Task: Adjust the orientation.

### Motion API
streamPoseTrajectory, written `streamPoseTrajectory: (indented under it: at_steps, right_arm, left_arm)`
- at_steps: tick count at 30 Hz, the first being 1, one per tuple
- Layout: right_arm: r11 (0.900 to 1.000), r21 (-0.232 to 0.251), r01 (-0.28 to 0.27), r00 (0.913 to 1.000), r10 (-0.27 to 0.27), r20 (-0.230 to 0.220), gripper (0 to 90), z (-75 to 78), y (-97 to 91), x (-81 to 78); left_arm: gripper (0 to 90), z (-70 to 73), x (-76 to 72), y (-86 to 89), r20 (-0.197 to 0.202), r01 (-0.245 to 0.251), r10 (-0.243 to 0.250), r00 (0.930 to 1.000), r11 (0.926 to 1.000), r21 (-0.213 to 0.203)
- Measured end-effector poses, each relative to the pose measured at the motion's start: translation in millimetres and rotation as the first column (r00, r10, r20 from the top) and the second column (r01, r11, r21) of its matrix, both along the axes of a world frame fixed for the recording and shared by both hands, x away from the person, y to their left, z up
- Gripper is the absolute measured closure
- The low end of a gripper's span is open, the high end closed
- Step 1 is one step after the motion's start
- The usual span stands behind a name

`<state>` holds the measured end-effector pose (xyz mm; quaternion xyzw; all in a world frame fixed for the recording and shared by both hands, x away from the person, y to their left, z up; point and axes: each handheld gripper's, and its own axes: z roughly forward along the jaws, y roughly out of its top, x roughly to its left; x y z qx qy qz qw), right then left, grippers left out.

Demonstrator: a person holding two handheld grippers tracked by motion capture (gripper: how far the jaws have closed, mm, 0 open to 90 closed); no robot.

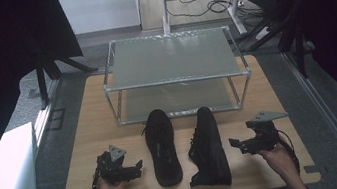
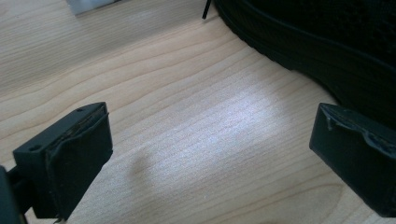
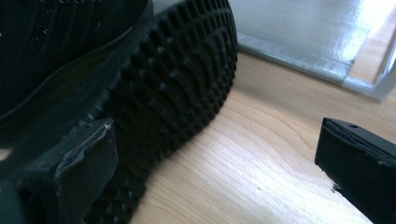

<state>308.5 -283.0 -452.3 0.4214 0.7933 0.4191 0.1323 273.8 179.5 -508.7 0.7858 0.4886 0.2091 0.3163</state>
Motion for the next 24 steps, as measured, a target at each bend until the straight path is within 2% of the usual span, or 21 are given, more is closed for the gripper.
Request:
streamPoseTrajectory:
  at_steps: [13,24]
  right_arm:
    - [0.9995,0.010,-0.030,0.9995,0.030,0.008,0.0,13.2,24.2,6.8]
    - [0.9992,-0.027,-0.028,0.9996,0.028,-0.004,0.0,2.7,38.7,9.0]
  left_arm:
    - [0.0,-1.4,0.9,0.4,-0.008,-0.006,0.006,0.9999,0.9999,0.013]
    - [0.0,-3.1,1.7,-0.4,-0.027,-0.002,0.003,0.9996,0.9994,0.034]
